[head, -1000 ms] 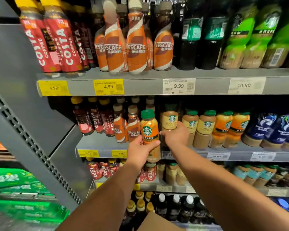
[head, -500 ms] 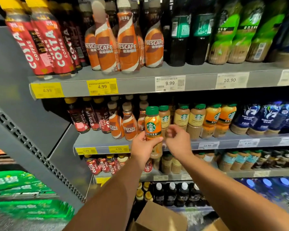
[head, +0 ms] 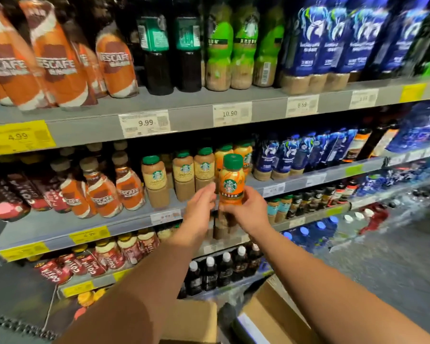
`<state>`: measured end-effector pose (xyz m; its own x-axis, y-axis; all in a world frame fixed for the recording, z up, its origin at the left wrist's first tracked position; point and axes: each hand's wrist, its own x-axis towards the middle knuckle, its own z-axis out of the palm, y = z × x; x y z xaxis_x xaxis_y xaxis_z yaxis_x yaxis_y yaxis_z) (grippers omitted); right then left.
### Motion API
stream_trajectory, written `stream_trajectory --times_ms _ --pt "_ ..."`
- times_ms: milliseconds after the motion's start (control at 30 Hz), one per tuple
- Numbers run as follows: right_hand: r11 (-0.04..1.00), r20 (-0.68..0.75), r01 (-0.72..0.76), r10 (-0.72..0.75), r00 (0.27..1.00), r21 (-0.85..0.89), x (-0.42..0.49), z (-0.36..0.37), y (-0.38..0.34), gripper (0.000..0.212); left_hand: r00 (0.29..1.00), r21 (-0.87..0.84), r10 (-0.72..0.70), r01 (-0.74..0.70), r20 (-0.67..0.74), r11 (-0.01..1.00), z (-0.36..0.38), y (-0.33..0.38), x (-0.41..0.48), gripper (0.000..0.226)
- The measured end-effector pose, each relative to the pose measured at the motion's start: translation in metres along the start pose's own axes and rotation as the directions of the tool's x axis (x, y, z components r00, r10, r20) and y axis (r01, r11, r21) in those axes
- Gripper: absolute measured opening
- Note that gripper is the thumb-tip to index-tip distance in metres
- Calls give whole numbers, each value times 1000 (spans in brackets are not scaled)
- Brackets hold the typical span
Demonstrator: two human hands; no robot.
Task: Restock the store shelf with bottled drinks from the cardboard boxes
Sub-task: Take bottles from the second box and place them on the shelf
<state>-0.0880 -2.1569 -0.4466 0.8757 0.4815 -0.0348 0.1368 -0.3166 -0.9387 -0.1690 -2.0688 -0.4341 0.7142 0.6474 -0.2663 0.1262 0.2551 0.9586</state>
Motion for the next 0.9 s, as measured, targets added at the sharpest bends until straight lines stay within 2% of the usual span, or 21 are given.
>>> stream_trajectory --times_ms 133,233,400,600,900 --pt "997 -100 -57 63 993 59 37 -42 9 48 1000 58 -26 25 15 998 30 -5 12 54" --pt "997 -112 -52 59 992 66 63 -60 15 47 999 44 -32 32 7 999 51 -8 22 64" --pt "999 -69 24 -22 997 26 98 -61 22 41 999 -44 7 -9 -53 999 79 -2 46 63" --pt "996 -57 90 -91 994 -22 127 -60 30 36 985 -95 -41 25 -166 995 101 -1 76 60" --pt "991 30 127 -128 991 42 144 -65 31 41 974 -100 -6 -17 -227 995 114 -14 84 64"
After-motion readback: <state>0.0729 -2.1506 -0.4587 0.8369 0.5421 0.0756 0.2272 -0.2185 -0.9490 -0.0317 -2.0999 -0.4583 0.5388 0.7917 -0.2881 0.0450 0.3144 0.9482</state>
